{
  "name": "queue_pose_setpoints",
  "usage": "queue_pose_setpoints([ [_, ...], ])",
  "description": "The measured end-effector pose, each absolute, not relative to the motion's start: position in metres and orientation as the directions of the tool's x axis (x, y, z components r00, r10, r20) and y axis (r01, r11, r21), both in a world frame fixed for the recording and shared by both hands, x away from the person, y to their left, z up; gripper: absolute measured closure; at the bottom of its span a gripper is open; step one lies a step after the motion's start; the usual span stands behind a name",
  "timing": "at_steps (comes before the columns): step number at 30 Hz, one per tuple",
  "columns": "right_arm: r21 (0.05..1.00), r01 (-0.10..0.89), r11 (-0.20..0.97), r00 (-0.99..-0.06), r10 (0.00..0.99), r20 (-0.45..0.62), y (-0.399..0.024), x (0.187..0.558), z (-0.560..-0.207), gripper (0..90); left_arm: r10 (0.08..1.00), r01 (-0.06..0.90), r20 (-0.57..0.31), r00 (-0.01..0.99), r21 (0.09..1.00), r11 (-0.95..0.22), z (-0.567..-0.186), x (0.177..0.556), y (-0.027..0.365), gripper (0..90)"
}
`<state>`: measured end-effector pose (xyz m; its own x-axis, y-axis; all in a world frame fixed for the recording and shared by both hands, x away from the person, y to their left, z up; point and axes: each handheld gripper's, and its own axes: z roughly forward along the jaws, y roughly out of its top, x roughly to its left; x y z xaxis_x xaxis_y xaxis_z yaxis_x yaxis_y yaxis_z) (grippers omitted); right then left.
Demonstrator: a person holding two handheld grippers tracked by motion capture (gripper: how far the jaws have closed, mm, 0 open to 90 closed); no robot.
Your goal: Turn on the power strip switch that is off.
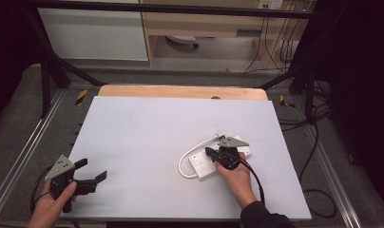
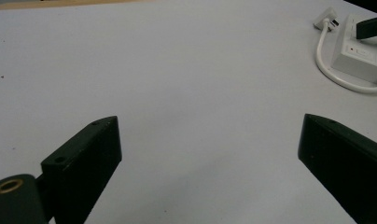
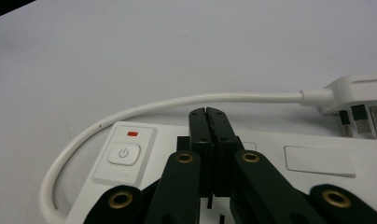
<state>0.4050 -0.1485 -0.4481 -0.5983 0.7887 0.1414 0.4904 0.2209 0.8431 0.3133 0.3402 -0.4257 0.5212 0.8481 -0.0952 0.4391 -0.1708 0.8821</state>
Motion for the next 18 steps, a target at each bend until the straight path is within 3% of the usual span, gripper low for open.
queue_pose_setpoints([
  [18,0.848,0.488,0.207,-0.594,0.791,0.148,-0.149,0.4045,-0.4495,90.0,0.845,0.44,-0.09,0.527,0.88,-0.18,-0.426,0.3136,0.3394,6.3],
])
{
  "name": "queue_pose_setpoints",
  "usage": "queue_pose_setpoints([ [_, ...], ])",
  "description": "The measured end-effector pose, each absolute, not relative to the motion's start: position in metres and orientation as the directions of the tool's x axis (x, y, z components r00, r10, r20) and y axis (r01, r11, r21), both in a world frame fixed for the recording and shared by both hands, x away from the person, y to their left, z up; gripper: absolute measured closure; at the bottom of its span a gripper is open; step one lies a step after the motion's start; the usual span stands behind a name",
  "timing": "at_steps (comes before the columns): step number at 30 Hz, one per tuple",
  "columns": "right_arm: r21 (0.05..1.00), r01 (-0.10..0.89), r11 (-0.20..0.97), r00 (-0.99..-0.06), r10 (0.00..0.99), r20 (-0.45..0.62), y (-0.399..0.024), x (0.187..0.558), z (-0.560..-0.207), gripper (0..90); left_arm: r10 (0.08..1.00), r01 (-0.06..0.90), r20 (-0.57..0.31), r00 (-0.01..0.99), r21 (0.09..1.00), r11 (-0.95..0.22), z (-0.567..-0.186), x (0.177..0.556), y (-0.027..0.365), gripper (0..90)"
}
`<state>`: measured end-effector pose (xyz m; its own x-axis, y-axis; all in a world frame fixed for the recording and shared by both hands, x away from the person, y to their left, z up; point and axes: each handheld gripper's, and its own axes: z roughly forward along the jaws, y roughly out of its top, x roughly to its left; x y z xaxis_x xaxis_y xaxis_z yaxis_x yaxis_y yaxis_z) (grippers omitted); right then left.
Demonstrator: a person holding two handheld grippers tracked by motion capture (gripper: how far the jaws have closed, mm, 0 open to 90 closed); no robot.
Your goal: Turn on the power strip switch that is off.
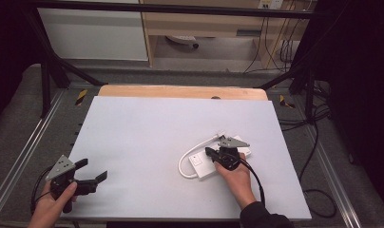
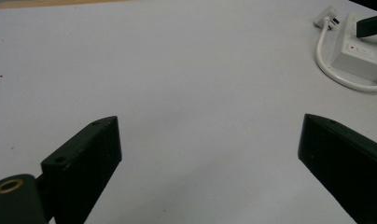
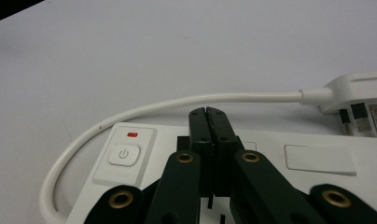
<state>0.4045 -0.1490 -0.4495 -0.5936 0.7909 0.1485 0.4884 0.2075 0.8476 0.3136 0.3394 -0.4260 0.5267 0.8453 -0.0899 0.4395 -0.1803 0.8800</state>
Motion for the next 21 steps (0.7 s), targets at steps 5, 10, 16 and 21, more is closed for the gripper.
queue_pose_setpoints([
  [5,0.847,0.492,0.2,-0.592,0.79,0.158,-0.1496,0.4047,-0.4498,90.0,0.845,0.44,-0.089,0.528,0.88,-0.182,-0.4261,0.3137,0.3395,6.3],
  [10,0.848,0.494,0.195,-0.59,0.791,0.162,-0.1497,0.4047,-0.4501,90.0,0.844,0.442,-0.091,0.529,0.878,-0.183,-0.4262,0.3136,0.3393,6.3],
  [16,0.849,0.492,0.194,-0.591,0.79,0.162,-0.1498,0.4047,-0.4505,90.0,0.844,0.443,-0.091,0.528,0.878,-0.183,-0.4262,0.3136,0.3392,6.3],
  [21,0.849,0.493,0.19,-0.59,0.79,0.166,-0.1501,0.4048,-0.4507,90.0,0.844,0.443,-0.09,0.528,0.878,-0.183,-0.4262,0.3137,0.3391,6.3],
])
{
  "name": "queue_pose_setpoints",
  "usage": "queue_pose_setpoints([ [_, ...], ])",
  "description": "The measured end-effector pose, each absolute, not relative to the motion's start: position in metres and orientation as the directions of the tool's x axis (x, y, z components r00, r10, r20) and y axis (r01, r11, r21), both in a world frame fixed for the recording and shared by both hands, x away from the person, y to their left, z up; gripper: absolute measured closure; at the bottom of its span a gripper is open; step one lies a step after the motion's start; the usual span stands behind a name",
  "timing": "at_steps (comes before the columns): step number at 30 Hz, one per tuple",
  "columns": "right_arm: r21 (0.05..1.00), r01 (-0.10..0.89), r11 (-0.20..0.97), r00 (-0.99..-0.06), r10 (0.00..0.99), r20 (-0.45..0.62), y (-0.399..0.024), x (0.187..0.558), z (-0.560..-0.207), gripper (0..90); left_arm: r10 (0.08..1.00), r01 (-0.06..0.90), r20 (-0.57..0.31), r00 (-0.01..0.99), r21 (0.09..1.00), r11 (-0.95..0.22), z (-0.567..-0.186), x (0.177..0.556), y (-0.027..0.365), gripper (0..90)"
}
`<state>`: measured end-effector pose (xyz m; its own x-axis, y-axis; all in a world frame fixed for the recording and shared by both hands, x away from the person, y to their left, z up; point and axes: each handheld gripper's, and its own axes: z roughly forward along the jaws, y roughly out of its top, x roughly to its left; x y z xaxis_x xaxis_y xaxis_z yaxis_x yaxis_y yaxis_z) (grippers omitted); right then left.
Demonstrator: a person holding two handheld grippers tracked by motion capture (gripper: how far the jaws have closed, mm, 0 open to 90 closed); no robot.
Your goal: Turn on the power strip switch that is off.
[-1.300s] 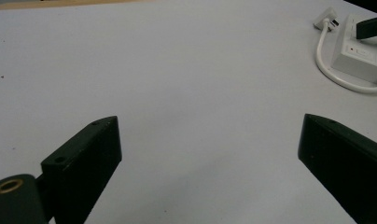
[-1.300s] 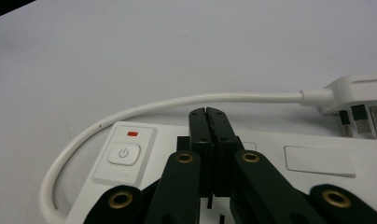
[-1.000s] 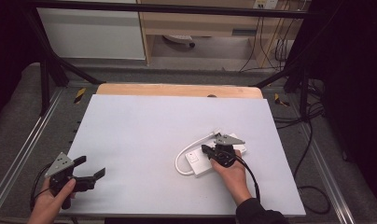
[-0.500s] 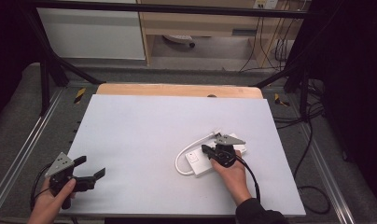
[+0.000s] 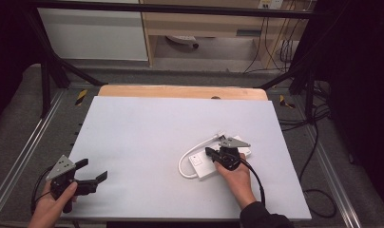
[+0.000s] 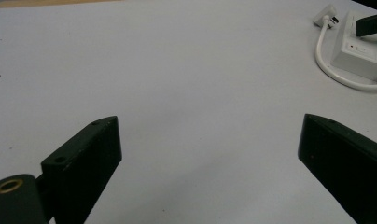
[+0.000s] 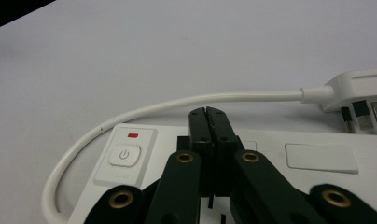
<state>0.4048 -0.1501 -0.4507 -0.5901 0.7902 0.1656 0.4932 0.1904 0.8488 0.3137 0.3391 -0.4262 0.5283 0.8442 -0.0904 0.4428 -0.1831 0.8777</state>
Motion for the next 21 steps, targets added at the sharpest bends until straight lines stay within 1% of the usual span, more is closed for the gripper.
queue_pose_setpoints([
  [21,0.849,0.495,0.185,-0.59,0.789,0.172,-0.1505,0.4047,-0.4511,90.0,0.846,0.444,-0.092,0.525,0.877,-0.181,-0.4265,0.3139,0.3386,6.3],
])
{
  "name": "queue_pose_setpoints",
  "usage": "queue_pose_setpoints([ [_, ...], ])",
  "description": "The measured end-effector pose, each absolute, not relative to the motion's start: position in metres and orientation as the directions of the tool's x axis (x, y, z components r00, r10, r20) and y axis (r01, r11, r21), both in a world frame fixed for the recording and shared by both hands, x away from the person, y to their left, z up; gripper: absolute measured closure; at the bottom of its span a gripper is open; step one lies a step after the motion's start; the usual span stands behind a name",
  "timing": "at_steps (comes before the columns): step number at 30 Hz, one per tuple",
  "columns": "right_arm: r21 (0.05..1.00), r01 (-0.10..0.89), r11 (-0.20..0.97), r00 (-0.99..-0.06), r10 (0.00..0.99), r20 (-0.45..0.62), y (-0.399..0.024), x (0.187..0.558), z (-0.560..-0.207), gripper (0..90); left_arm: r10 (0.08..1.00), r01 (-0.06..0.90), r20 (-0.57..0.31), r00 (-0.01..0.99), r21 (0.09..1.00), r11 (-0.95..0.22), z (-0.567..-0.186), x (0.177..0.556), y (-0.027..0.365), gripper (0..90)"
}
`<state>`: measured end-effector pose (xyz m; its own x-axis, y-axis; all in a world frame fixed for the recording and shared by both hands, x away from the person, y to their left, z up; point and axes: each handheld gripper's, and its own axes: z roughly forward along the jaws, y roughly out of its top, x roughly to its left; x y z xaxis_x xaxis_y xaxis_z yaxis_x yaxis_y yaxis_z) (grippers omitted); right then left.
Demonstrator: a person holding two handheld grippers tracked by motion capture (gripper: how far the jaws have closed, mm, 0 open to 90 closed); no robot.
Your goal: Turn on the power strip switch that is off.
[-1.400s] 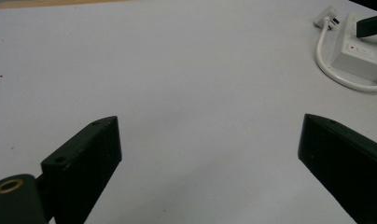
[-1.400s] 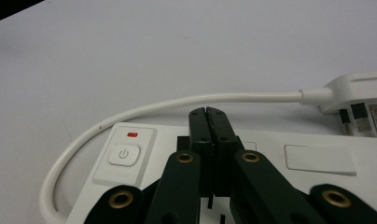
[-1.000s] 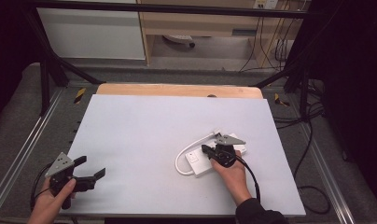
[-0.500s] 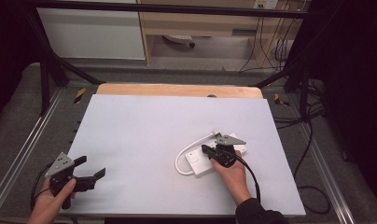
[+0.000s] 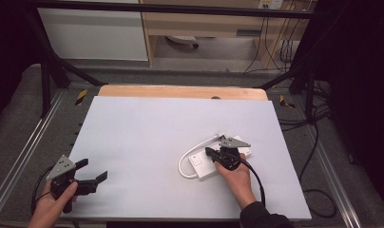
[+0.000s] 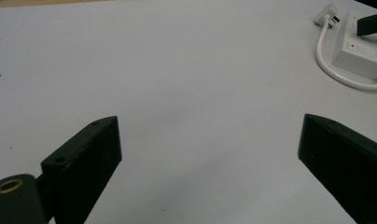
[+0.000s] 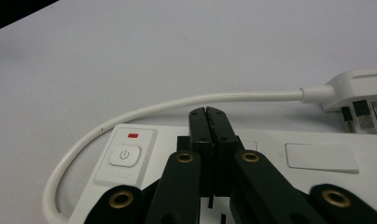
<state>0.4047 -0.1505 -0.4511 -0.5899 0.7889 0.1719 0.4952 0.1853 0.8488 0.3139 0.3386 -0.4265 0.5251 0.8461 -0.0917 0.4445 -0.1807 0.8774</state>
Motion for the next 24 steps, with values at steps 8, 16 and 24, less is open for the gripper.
queue_pose_setpoints([
  [8,0.849,0.495,0.186,-0.591,0.788,0.172,-0.1508,0.4048,-0.4512,90.0,0.847,0.446,-0.091,0.524,0.877,-0.182,-0.4266,0.3138,0.3385,6.3],
  [16,0.851,0.49,0.19,-0.594,0.787,0.166,-0.1507,0.4046,-0.4514,90.0,0.846,0.448,-0.093,0.525,0.876,-0.181,-0.4269,0.314,0.3383,6.3],
  [24,0.847,0.492,0.203,-0.596,0.788,0.157,-0.1499,0.4045,-0.4525,90.0,0.846,0.449,-0.092,0.526,0.874,-0.184,-0.4269,0.3138,0.3382,6.3],
])
